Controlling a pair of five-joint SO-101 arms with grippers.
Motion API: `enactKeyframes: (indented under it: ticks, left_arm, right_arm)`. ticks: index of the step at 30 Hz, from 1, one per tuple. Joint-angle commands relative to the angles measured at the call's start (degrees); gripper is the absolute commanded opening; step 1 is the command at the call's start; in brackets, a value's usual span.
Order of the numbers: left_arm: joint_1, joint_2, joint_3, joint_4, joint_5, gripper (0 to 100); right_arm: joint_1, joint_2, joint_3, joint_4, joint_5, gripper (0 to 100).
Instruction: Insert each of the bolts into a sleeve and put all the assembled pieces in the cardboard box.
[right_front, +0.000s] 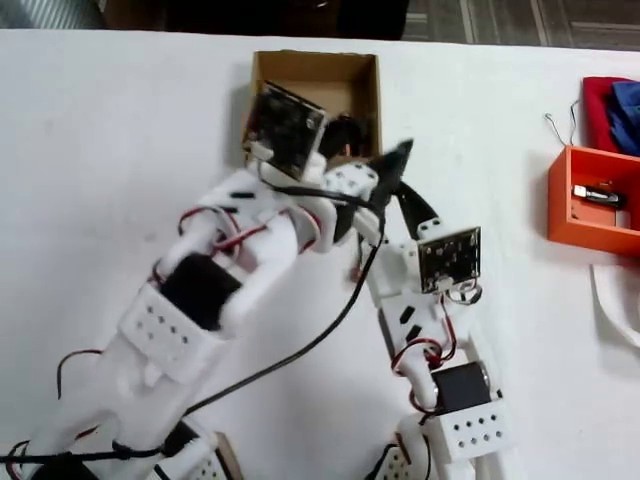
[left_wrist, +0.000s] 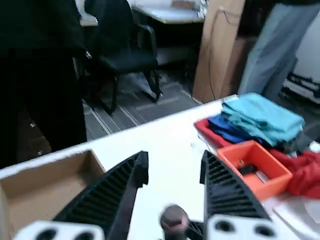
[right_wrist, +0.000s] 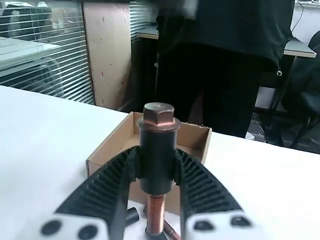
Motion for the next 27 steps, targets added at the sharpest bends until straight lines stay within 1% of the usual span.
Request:
enactKeyframes:
  ticks: [1, 3, 4, 5, 6, 9, 12, 14, 16, 17, 18, 20, 21, 23, 25, 27]
  left_arm:
    - [-4.4, -0.6, -8.4, 4.6, -0.4, 16]
    - [-7.6, -0.7, -11.7, 9.2, -0.4, 9]
    - [-9.7, -0.9, -13.3, 11.7, -0.4, 3]
    - [-11.8, -1.5, -14.4, 14.2, -0.4, 2]
    - [-13.6, -2.2, -14.8, 16.4, -0.4, 4]
    - [-19.0, -4.7, -13.4, 21.5, -0.4, 2]
    - [-23.3, -7.9, -7.6, 26.2, -0.3, 3]
    - [-26.6, -11.3, -2.9, 30.9, -0.4, 3]
    - [-31.6, -15.5, 1.1, 34.2, -0.5, 3]
    - [-34.2, -17.7, 3.0, 35.4, -1.4, 4]
    - [-36.7, -19.6, 5.5, 36.0, -4.0, 6]
    - [-40.5, -23.2, 11.8, 36.2, -11.9, 9]
    - [-41.9, -25.1, 15.3, 36.0, -16.0, 10]
    - [-43.6, -28.7, 21.9, 35.6, -22.0, 10]
    - [-44.3, -32.4, 28.8, 34.0, -24.5, 10]
    - [-44.9, -36.4, 35.6, 32.4, -24.6, 10]
  right_arm:
    - [0.7, 0.4, -3.3, 0.1, -0.7, 2.3]
    - [1.1, 0.7, -5.3, 0.9, -0.7, 2.2]
    - [1.9, 1.4, -7.5, 1.9, -0.7, 2.2]
    - [2.8, 2.4, -10.7, 3.6, -0.7, 2.2]
    - [3.9, 4.3, -14.4, 5.6, -0.7, 2.2]
    - [6.3, 13.8, -28.7, 12.0, -0.8, 2.2]
    - [6.6, 27.5, -45.0, 19.8, -0.8, 2.2]
    - [6.3, 36.5, -55.7, 25.5, -0.9, 2.2]
    - [6.2, 44.7, -65.4, 30.5, -1.6, 2.2]
    - [6.4, 48.7, -69.7, 32.5, -3.3, 2.2]
    - [6.6, 52.4, -73.9, 34.1, -5.7, 2.2]
    - [6.7, 60.1, -81.3, 36.2, -10.4, 2.2]
    - [6.7, 64.0, -84.7, 37.1, -12.0, 2.2]
    - [6.3, 72.1, -91.7, 39.1, -13.7, 2.2]
    - [6.2, 80.5, -99.1, 41.3, -14.0, 2.2]
    - [6.2, 88.7, -107.3, 42.9, -14.0, 2.2]
